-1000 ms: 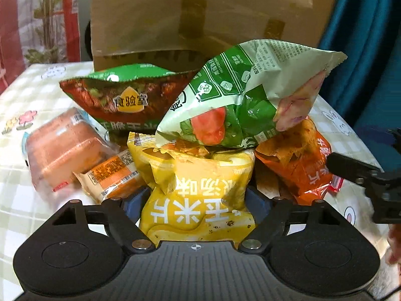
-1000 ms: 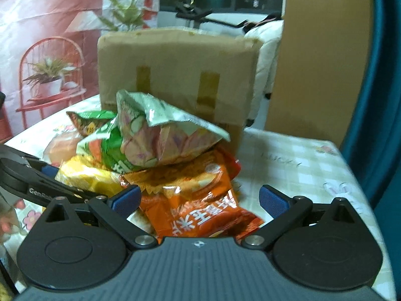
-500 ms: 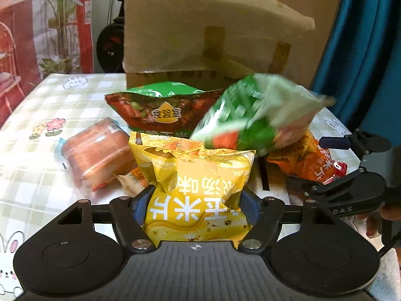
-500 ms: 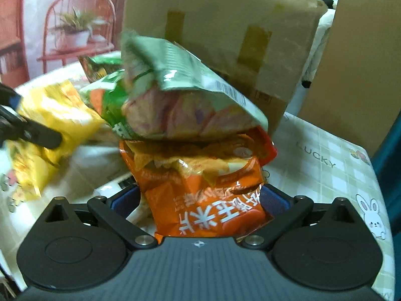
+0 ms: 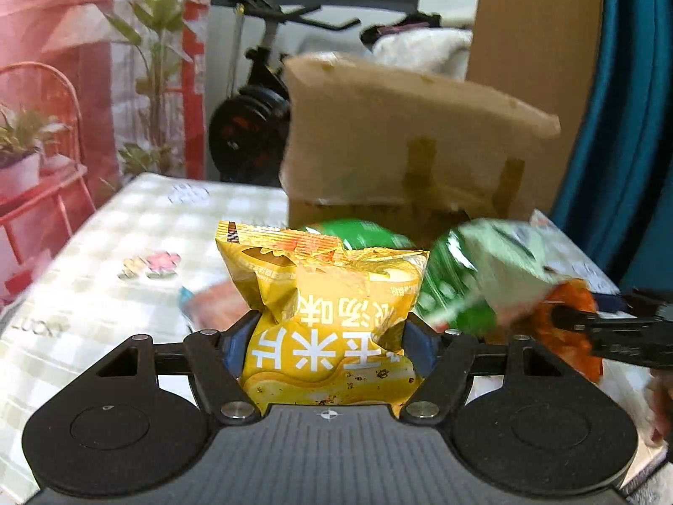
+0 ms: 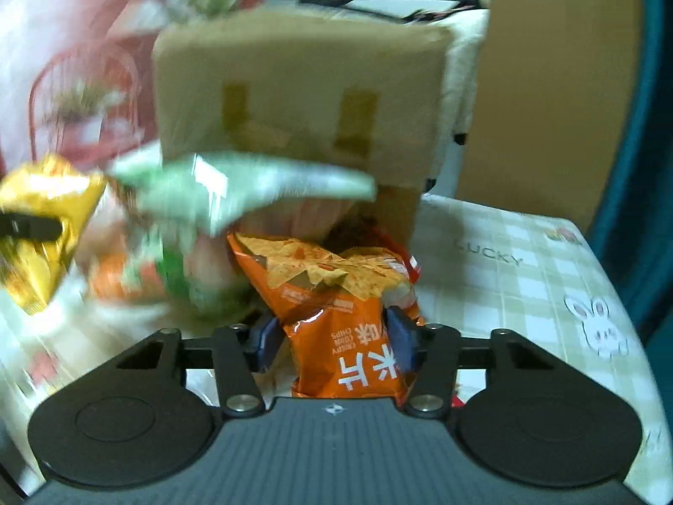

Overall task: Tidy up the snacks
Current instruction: 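Carry both bags into the box and open both tools to drop them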

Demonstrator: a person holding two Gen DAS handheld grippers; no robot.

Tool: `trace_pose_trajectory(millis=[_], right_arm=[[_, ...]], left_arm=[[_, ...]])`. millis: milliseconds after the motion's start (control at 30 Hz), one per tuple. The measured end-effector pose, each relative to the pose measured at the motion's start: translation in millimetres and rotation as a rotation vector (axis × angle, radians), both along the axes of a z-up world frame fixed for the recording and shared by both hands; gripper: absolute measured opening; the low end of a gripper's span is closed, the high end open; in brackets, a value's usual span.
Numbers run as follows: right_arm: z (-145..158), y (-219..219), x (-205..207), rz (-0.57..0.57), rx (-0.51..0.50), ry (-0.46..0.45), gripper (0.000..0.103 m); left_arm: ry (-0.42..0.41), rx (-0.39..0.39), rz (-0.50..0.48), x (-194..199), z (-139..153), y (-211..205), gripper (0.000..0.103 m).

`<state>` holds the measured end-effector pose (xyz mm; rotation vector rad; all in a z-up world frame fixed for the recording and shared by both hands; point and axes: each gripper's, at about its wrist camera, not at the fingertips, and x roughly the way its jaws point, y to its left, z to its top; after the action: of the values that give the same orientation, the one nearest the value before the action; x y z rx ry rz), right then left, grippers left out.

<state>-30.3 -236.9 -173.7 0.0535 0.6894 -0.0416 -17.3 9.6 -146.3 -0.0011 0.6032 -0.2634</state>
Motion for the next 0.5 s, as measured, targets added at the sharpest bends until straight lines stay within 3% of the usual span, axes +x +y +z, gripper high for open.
trace_pose_trajectory(millis=[233,500], right_arm=[[42.1,-22.6,-13.4,-0.13,0.105,-0.099,0.053],[110.4,-34.3,-4.4,-0.124,0.08,-0.27,0.053]], left_arm=[[-0.083,0.0,0.021,5.1,26.1,3.5,0.074],[-0.212,-0.003,-0.006,29.5,78.3,1.3,0.074]])
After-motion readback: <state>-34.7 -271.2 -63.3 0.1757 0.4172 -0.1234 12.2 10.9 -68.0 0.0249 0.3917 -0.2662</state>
